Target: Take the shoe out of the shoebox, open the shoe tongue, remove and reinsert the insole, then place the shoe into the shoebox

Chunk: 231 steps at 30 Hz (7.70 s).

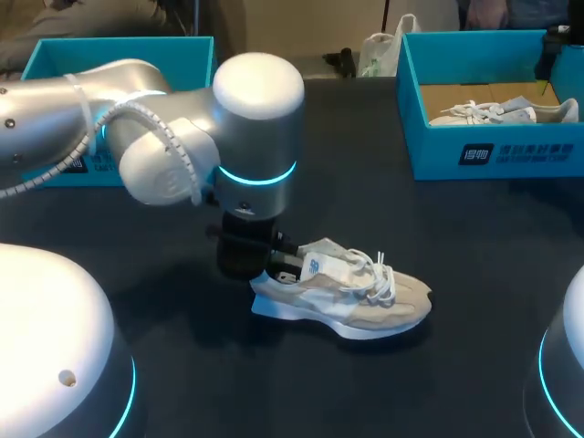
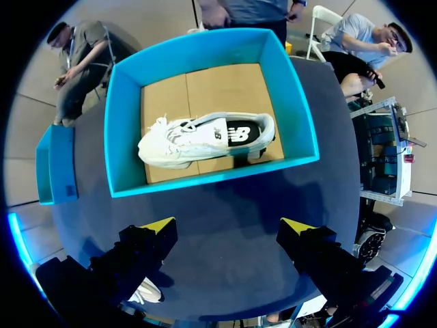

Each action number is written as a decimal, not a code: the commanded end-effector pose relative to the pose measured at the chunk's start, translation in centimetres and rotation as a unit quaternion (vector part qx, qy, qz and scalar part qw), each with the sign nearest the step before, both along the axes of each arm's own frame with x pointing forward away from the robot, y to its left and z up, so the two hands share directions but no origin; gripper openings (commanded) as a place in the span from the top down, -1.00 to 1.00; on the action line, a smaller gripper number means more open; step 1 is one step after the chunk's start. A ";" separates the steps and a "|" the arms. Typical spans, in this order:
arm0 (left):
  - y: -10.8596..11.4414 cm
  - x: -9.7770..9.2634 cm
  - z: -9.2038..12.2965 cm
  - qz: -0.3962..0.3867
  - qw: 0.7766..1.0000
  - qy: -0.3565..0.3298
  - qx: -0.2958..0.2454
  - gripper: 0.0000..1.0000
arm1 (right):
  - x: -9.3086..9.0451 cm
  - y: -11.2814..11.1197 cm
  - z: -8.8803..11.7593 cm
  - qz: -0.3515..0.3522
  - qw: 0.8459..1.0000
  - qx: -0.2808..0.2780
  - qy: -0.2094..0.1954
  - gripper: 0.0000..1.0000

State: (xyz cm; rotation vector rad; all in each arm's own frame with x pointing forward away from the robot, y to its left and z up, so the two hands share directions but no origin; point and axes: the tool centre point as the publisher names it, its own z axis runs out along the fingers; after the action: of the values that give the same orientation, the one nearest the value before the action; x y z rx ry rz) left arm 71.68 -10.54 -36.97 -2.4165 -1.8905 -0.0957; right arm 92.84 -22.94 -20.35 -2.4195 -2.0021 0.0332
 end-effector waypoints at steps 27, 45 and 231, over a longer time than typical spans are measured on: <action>-0.4 0.1 -2.8 0.016 1.000 0.014 0.009 0.22 | -0.1 0.0 0.0 -0.001 1.000 0.000 -0.001 -1.00; 0.1 -0.4 2.6 0.028 0.997 0.041 -0.055 -1.00 | -0.1 0.0 0.0 -0.001 1.000 0.000 -0.001 -1.00; -0.6 -0.2 -4.5 0.645 0.451 0.494 -0.369 -1.00 | -0.1 0.0 0.0 -0.001 1.000 0.000 -0.001 -1.00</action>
State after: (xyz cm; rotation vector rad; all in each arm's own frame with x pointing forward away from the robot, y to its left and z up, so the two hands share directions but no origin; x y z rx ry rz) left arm 71.12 -10.69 -41.05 0.0449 -2.3760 1.9062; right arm 92.84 -22.94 -20.35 -2.4196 -2.0020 0.0331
